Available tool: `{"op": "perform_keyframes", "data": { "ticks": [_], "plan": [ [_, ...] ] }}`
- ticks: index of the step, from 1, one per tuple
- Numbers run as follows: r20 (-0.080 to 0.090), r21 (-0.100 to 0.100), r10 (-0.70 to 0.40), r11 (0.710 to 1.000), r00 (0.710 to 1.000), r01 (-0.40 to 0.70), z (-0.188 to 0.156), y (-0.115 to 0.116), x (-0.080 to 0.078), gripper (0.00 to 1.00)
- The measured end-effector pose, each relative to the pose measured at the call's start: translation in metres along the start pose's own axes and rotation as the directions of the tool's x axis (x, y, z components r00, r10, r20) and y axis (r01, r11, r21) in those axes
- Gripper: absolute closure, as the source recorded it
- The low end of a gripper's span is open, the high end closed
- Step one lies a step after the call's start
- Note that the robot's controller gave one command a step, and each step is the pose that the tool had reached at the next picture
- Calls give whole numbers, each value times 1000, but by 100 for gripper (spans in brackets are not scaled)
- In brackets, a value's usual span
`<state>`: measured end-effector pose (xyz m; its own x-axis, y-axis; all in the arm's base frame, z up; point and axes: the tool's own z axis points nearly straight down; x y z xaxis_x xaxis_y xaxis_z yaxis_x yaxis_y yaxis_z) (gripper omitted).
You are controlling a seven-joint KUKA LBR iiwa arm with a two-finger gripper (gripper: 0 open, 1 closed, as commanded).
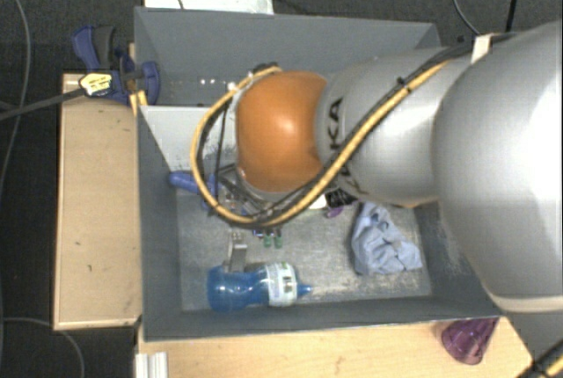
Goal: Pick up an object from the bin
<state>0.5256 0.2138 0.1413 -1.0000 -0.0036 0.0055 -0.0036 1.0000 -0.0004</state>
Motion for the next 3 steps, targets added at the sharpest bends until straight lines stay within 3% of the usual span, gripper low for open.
{"op": "perform_keyframes", "data": {
  "ticks": [1,2,3],
  "plan": [
    [7,-2,6,1000,1000,-6,-5,-1,-2,0],
    [7,-2,-66,998,998,66,11,9,-36,0],
    [8,-2,1,1000,1000,-1,12,19,-8,0]
  ]
}}
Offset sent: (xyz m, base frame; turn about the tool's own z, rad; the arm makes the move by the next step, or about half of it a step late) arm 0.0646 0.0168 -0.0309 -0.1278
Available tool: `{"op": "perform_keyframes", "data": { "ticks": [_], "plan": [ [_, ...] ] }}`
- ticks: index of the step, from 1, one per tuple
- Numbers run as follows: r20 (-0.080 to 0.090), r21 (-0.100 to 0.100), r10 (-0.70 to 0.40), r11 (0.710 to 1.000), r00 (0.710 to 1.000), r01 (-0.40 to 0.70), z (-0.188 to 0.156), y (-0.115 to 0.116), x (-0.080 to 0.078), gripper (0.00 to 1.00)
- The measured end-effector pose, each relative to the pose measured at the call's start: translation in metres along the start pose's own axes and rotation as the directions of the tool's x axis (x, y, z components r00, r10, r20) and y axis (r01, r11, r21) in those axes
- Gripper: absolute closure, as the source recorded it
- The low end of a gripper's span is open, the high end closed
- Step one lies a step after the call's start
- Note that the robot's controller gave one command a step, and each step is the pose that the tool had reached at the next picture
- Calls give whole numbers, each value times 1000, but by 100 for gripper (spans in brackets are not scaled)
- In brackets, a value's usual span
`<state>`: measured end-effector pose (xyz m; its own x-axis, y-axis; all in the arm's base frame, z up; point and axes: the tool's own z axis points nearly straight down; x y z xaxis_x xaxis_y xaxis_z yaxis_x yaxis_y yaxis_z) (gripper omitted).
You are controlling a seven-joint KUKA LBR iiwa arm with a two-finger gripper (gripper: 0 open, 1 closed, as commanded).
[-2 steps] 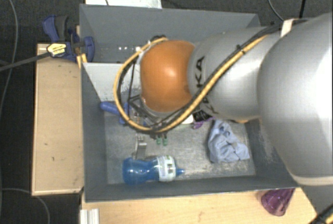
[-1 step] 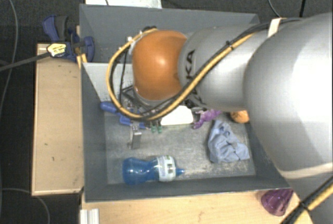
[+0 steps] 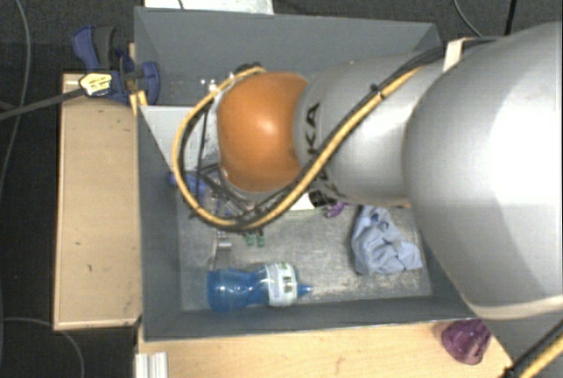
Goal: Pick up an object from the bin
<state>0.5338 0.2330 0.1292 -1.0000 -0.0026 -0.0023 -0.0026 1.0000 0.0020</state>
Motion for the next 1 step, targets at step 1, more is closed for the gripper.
{"op": "perform_keyframes", "data": {
  "ticks": [1],
  "plan": [
    [-5,1,130,992,992,-130,-31,6,21,0]
  ]
}}
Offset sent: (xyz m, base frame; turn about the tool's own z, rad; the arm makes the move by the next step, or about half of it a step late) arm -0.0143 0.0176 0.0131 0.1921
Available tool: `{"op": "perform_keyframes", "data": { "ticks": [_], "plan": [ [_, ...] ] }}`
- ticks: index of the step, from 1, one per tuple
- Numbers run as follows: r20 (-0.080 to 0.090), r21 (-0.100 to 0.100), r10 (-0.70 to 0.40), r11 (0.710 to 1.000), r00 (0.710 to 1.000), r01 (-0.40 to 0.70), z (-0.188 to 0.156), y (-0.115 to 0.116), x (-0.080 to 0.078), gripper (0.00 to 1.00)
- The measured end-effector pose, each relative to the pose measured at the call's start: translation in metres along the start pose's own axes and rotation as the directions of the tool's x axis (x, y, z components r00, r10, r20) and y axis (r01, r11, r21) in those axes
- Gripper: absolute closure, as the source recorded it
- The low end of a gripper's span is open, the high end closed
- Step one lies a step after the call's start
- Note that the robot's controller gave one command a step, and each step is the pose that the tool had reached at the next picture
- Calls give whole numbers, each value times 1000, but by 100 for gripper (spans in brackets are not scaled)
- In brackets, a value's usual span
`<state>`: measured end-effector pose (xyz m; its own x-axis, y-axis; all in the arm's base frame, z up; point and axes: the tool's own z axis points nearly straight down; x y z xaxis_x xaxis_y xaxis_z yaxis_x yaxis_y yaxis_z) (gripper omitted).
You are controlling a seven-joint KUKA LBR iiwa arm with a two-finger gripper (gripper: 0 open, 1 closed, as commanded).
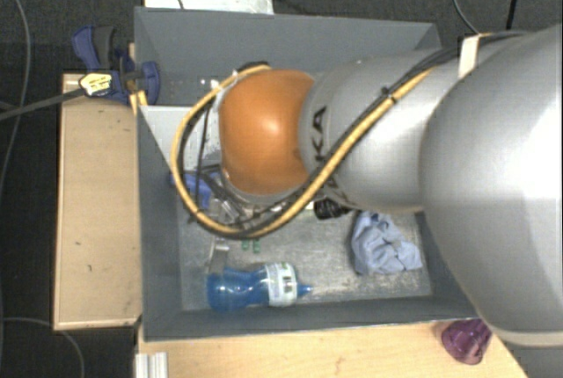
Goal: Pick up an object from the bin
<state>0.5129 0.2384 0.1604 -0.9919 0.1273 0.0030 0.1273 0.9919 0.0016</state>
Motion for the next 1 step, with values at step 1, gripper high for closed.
{"op": "perform_keyframes", "data": {
  "ticks": [1],
  "plan": [
    [9,-1,-178,984,984,178,-16,4,-3,0]
  ]
}}
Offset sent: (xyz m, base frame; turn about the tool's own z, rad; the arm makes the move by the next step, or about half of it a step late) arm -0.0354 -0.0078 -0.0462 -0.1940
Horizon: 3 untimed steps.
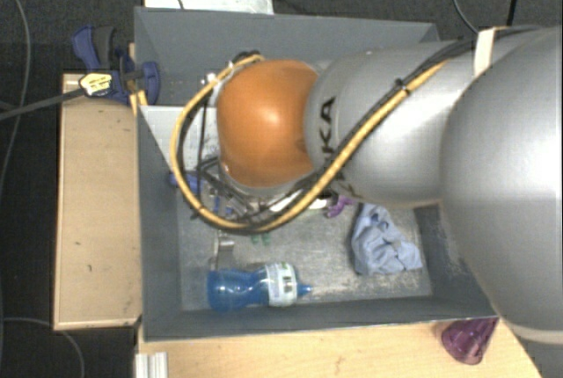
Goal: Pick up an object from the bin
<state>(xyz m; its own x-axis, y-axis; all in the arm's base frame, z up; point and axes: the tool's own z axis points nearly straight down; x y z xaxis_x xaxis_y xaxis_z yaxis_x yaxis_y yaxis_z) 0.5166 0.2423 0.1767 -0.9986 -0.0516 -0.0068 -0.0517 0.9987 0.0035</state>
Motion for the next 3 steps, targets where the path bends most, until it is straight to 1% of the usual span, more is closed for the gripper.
{"op": "perform_keyframes", "data": {
  "ticks": [1,2,3],
  "plan": [
    [-1,-1,-15,1000,1000,15,37,-5,22,0],
    [-1,-3,-95,995,995,95,68,-22,35,0],
    [0,-1,-169,986,986,169,81,-35,38,0]
  ]
}}
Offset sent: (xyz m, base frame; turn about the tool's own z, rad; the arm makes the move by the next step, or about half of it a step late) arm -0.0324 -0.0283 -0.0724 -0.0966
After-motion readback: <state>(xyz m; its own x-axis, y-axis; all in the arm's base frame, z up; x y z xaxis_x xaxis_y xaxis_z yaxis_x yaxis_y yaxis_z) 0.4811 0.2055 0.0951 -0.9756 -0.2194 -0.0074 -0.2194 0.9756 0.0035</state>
